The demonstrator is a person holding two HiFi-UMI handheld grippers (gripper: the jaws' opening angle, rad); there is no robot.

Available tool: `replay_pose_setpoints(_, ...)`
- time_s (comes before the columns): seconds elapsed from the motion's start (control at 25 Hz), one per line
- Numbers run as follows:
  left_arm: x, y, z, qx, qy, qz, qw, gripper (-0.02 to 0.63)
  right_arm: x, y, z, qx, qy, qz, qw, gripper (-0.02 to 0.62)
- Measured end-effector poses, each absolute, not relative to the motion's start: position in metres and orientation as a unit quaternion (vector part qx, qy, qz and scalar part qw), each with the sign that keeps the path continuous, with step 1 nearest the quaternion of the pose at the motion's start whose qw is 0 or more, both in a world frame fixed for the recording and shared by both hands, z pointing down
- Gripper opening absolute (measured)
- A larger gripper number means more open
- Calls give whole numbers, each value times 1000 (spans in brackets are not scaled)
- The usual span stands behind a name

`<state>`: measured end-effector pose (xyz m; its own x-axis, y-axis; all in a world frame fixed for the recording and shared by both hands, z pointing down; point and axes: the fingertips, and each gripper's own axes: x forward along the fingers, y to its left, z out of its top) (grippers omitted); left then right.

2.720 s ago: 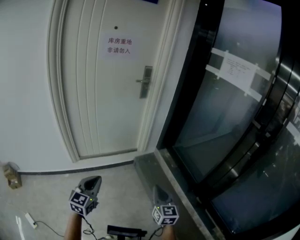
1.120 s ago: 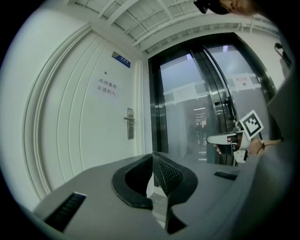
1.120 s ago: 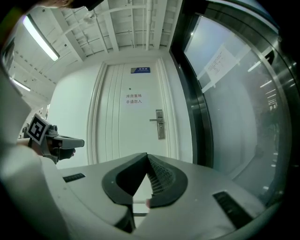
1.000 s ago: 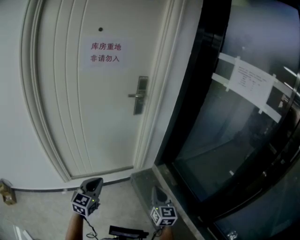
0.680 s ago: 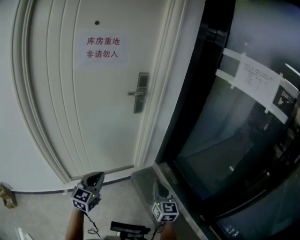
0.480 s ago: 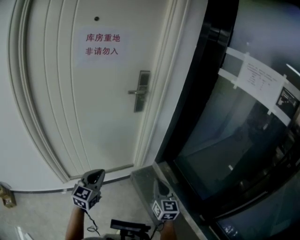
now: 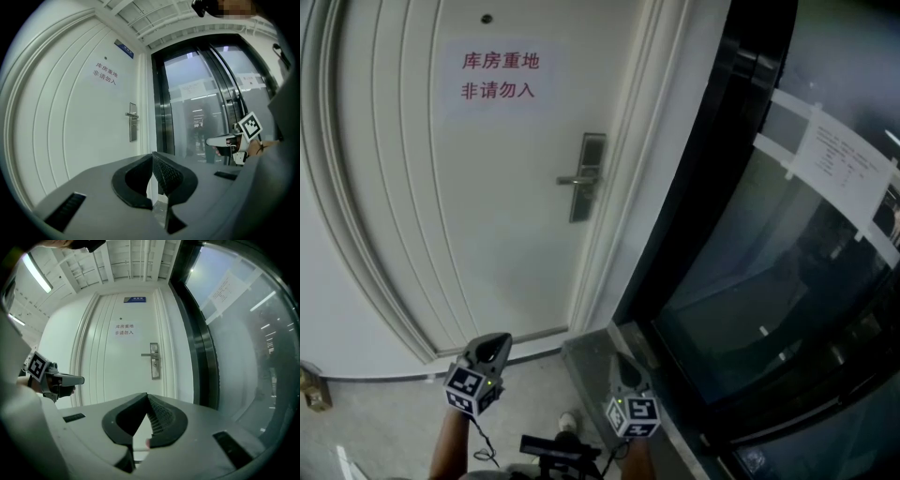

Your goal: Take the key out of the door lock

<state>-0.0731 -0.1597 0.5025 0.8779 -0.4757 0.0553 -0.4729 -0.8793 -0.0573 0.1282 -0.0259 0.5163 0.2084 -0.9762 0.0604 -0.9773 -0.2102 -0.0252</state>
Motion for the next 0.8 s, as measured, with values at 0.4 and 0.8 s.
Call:
replay_pose_setpoints(0.4,-18,-230,501,-963,269,-35,14,8,194,-104,512,765,-643,33,11,12)
replay_pose_setpoints(0.8,45,-292,491,-958,282,-45,17,8,258,-176,506,750,-660,33,3,12)
